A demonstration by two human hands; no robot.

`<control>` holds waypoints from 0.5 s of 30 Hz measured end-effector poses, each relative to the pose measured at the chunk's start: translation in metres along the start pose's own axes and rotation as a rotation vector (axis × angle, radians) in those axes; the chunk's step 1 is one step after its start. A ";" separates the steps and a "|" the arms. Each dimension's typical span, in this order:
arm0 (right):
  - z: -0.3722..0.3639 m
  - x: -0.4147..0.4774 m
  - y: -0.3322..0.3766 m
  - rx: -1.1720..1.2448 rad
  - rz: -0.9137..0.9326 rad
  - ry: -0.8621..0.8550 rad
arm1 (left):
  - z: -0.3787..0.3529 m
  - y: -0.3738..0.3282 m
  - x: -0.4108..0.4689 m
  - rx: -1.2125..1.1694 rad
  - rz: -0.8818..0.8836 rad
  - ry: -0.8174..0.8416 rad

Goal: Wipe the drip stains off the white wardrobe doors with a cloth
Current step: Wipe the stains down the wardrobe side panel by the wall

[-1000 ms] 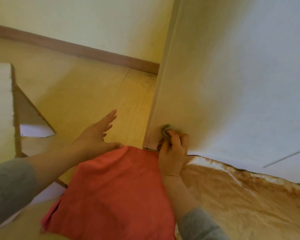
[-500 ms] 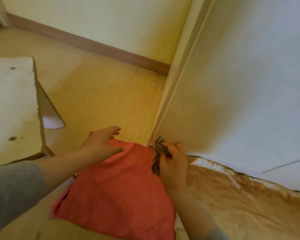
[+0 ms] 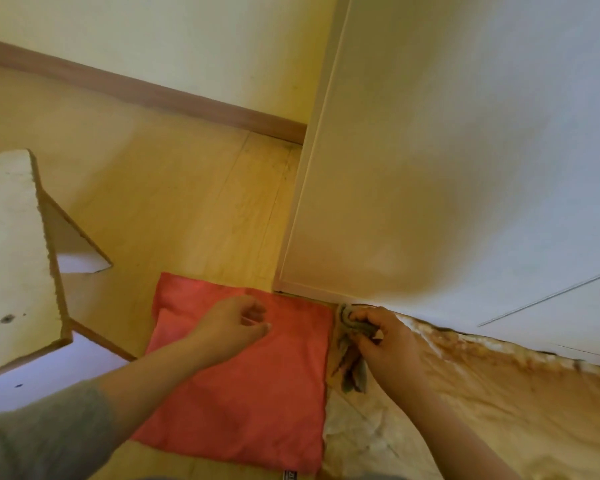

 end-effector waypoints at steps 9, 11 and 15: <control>0.033 0.008 0.044 0.116 -0.220 0.044 | 0.030 -0.033 -0.037 -0.017 0.172 0.032; 0.051 0.004 0.070 0.140 -0.275 0.063 | 0.045 -0.050 -0.064 -0.031 0.213 0.058; 0.082 -0.001 0.124 0.238 -0.397 0.059 | 0.088 -0.092 -0.115 -0.087 0.252 0.084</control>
Point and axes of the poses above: each hand's wrist, its own x-axis towards the middle knuckle, its own z-axis out of the back of the hand, y = z × x, the point moved 6 cm from there along x, towards the middle knuckle, and after that the axes turned 10 degrees about z, right-handed, at the moved point
